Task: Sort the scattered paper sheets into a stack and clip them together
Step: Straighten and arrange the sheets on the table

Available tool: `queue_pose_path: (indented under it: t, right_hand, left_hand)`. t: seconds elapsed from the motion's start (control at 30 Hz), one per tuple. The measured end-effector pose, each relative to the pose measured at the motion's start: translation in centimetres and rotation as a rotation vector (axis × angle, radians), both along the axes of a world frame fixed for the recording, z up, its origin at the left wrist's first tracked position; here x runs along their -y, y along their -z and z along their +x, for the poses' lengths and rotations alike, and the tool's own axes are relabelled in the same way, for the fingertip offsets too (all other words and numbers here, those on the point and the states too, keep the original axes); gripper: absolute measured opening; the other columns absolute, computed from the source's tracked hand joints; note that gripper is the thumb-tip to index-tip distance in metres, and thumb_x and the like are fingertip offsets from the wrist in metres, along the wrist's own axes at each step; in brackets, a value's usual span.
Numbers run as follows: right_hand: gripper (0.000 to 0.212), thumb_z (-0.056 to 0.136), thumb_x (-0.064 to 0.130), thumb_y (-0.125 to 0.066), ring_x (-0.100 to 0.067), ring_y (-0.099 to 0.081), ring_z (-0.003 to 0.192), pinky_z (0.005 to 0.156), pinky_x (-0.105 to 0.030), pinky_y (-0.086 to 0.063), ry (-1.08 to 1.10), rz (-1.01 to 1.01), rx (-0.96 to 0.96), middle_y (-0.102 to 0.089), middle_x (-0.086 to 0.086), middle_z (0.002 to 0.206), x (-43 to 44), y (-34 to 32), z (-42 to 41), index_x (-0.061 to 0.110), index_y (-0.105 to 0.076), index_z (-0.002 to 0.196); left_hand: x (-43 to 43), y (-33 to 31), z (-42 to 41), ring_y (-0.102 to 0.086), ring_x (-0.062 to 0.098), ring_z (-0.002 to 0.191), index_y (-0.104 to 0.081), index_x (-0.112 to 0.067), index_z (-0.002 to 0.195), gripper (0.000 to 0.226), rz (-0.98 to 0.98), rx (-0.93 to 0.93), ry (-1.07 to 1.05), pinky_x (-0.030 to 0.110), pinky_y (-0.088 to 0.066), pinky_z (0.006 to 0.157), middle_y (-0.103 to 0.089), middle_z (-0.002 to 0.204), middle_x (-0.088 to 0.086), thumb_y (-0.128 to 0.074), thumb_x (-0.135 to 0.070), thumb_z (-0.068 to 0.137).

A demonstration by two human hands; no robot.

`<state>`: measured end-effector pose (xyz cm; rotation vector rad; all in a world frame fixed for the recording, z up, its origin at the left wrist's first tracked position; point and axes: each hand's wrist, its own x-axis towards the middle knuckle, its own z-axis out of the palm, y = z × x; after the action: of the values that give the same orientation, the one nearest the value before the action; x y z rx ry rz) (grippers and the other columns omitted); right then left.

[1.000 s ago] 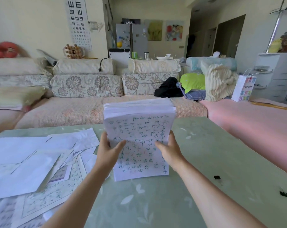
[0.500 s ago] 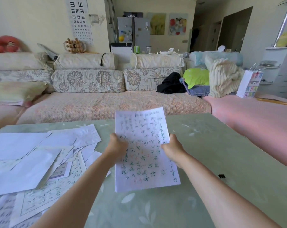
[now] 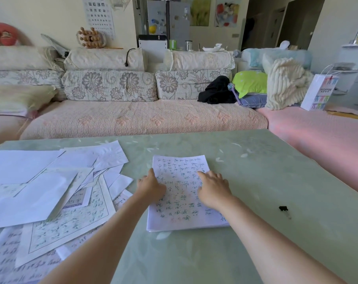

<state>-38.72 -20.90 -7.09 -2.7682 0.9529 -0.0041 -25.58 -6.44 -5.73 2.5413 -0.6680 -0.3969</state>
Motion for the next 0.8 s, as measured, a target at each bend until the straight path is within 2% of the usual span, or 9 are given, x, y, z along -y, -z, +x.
queue_pose_path:
  t: [0.13, 0.2, 0.33, 0.5, 0.6, 0.73, 0.8]
  right_hand:
    - [0.052, 0.098, 0.038, -0.034, -0.028, -0.029, 0.137, 0.108, -0.046, -0.026, 0.010, -0.089, -0.081, -0.035, -0.006, 0.150, -0.9, 0.0, 0.5, 0.030, -0.036, 0.149]
    - [0.051, 0.099, 0.043, -0.034, -0.027, -0.031, 0.137, 0.108, -0.046, -0.027, 0.028, -0.085, -0.014, -0.037, -0.006, 0.150, -2.0, -0.5, 1.3, 0.030, -0.039, 0.148]
    - [0.045, 0.099, 0.038, -0.041, -0.025, -0.039, 0.133, 0.108, -0.041, -0.035, -0.088, 0.065, 0.198, -0.043, -0.002, 0.144, -6.4, -1.4, 4.2, 0.028, -0.046, 0.143]
    - [0.041, 0.095, 0.040, -0.050, -0.020, -0.044, 0.132, 0.109, -0.036, -0.037, -0.291, 0.256, 0.180, -0.044, 0.001, 0.141, -14.4, -1.2, 9.8, 0.031, -0.053, 0.135]
    - [0.044, 0.093, 0.038, -0.053, -0.021, -0.042, 0.135, 0.112, -0.036, -0.034, -0.393, 0.261, 0.147, -0.043, 0.001, 0.144, -18.5, -1.5, 13.8, 0.032, -0.052, 0.136]
    - [0.051, 0.089, 0.038, -0.059, -0.019, -0.037, 0.137, 0.110, -0.035, -0.035, -0.537, 0.255, 0.084, -0.041, 0.002, 0.143, -22.8, -1.7, 18.8, 0.033, -0.049, 0.139]
    - [0.059, 0.086, 0.037, -0.063, -0.018, -0.032, 0.140, 0.112, -0.037, -0.035, -0.629, 0.259, 0.026, -0.035, 0.003, 0.148, -24.3, -1.5, 21.0, 0.034, -0.045, 0.142]
  left_hand:
    - [-1.5, 0.2, 1.1, -0.029, 0.031, 0.136, -0.025, -0.016, 0.150, 0.064, -0.055, -0.002, 0.009, 0.039, -0.029, 0.108, -0.042, 0.141, 0.014, -0.052, -0.031, 0.093]
    - [-3.4, 0.1, 2.0, -0.030, 0.030, 0.135, -0.030, -0.019, 0.149, 0.062, -0.119, 0.035, 0.005, 0.040, -0.033, 0.105, -0.044, 0.141, 0.010, -0.053, -0.033, 0.093]
    - [-9.0, -0.3, 4.0, -0.034, 0.030, 0.130, -0.038, -0.018, 0.145, 0.055, -0.159, 0.125, 0.011, 0.036, -0.031, 0.105, -0.050, 0.138, 0.007, -0.053, -0.032, 0.094]
    - [-17.9, -0.5, 7.4, -0.033, 0.025, 0.133, -0.040, -0.025, 0.143, 0.056, -0.044, 0.255, -0.006, 0.038, -0.034, 0.107, -0.048, 0.142, 0.002, -0.057, -0.038, 0.091]
    - [-22.7, -0.1, 9.2, -0.033, 0.023, 0.133, -0.039, -0.029, 0.143, 0.068, -0.002, 0.309, -0.087, 0.040, -0.037, 0.105, -0.045, 0.144, -0.001, -0.065, -0.049, 0.083]
    - [-27.6, 1.4, 11.3, -0.023, 0.024, 0.140, -0.027, -0.030, 0.149, 0.099, 0.155, 0.258, -0.101, 0.043, -0.029, 0.109, -0.028, 0.154, -0.002, -0.069, -0.068, 0.068]
    - [-29.1, 2.3, 12.2, -0.020, 0.024, 0.143, -0.023, -0.029, 0.151, 0.105, 0.198, 0.227, -0.095, 0.045, -0.026, 0.111, -0.023, 0.158, -0.002, -0.066, -0.075, 0.068]
